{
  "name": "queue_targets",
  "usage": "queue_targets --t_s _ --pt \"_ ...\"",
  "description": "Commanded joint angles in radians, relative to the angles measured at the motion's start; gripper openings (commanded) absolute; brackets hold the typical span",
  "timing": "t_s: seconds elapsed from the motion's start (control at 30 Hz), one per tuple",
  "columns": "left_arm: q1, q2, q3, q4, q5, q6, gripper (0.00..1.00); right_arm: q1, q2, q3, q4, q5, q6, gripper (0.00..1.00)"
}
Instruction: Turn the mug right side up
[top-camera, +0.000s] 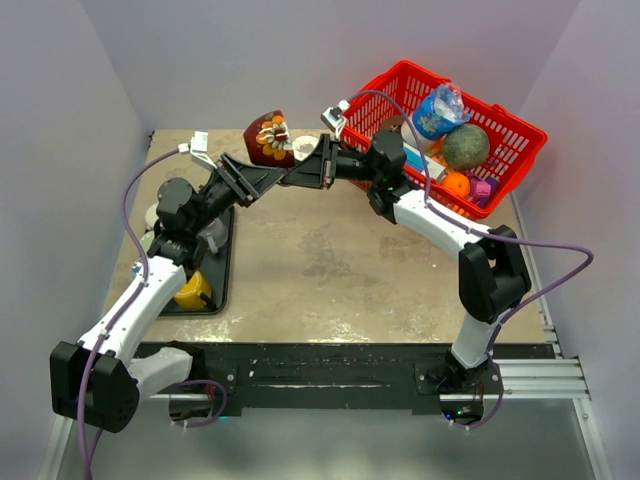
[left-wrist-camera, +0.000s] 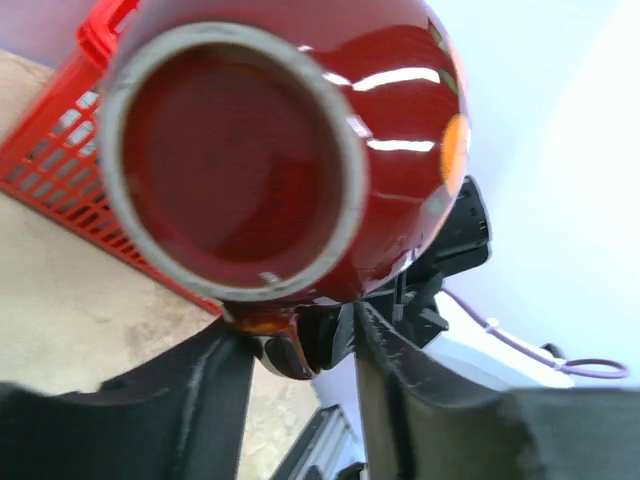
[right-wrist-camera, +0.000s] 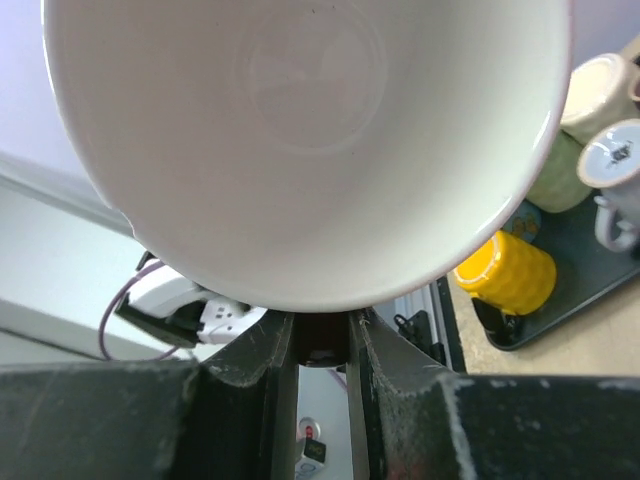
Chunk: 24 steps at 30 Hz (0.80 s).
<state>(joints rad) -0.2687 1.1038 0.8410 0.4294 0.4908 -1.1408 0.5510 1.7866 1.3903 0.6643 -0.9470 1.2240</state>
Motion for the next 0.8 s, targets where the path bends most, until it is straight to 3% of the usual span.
queue_targets --t_s 0.0,0.1,0.33,0.77 --pt "-0.007 -0.028 0.033 -0.05 0.003 0.11 0.65 0.013 -0.067 0.016 -0.034 0.099 -0.076 0.0" --pt "-0.007 -0.042 0.049 -0.119 -0.015 0.182 0.78 0.012 -0.085 0.012 -0.072 0.132 -0.121 0.0" --pt "-0.007 -0.032 0.101 -0.285 -0.057 0.298 0.99 0.012 -0.102 0.007 -0.158 0.192 -0.17 0.0" --pt "-0.007 -0.047 0.152 -0.682 -0.28 0.467 0.99 -0.005 -0.22 0.027 -0.659 0.601 -0.495 0.0"
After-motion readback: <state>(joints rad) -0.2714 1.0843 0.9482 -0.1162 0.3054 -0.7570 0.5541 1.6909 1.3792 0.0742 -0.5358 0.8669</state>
